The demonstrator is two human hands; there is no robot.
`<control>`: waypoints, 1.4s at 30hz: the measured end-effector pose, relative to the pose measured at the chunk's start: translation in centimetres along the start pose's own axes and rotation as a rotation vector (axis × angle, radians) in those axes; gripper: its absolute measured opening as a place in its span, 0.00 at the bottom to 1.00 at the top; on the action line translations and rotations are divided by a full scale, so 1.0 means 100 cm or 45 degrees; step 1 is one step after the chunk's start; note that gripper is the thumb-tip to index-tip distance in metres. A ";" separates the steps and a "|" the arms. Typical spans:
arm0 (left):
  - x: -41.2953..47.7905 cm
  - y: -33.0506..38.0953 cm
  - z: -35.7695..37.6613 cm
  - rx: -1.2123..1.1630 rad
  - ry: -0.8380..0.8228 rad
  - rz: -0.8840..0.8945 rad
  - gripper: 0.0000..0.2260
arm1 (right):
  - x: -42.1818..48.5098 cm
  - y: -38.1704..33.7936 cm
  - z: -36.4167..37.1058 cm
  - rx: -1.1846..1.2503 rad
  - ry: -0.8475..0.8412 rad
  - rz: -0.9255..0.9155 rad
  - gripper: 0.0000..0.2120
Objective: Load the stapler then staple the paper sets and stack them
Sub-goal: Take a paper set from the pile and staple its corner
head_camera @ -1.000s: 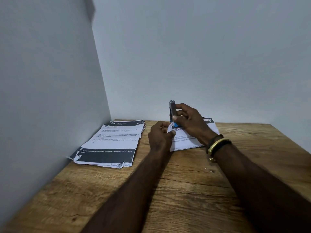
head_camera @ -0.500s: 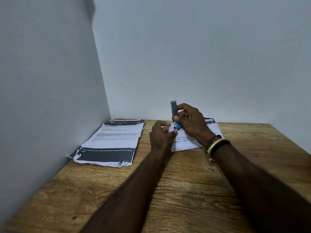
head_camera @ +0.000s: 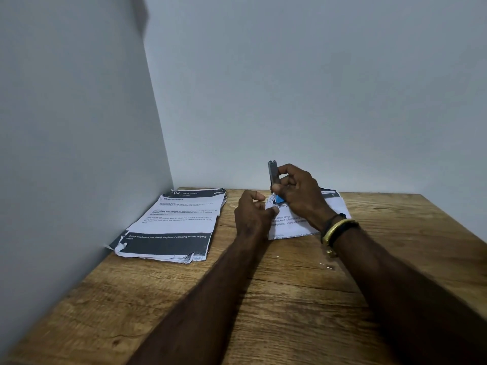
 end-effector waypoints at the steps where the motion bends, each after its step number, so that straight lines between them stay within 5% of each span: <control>1: 0.000 0.000 0.000 0.002 -0.002 -0.001 0.16 | 0.000 0.000 0.000 0.000 0.000 0.003 0.11; 12: 0.000 0.004 -0.004 0.078 0.073 0.092 0.16 | -0.002 0.002 -0.002 0.279 -0.062 0.121 0.17; 17: 0.002 0.005 -0.006 0.130 0.094 0.166 0.07 | -0.001 -0.010 -0.010 0.433 0.102 0.135 0.15; 20: 0.007 0.007 -0.011 0.113 0.134 0.182 0.08 | 0.000 -0.013 -0.019 0.280 0.106 0.098 0.11; 27: 0.014 0.003 -0.025 -0.013 0.244 0.120 0.16 | -0.031 0.006 -0.016 -0.394 -0.345 0.051 0.10; 30: 0.017 -0.001 -0.026 -0.068 0.201 0.009 0.18 | -0.040 0.011 -0.017 -0.609 -0.381 0.036 0.12; 37: 0.014 0.002 -0.030 -0.047 0.232 0.026 0.20 | -0.050 0.015 -0.012 -0.742 -0.435 0.051 0.16; 42: 0.009 0.004 -0.024 -0.295 0.157 -0.127 0.20 | -0.045 0.015 -0.031 -0.556 -0.033 0.167 0.14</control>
Point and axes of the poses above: each hand's wrist, its own x-axis towards the middle knuckle, its own z-axis out of the palm, y = z × x, the point moved 6 cm from there along x, towards the middle knuckle, and after that the axes turned 11 degrees about y, right-handed, at the moved point
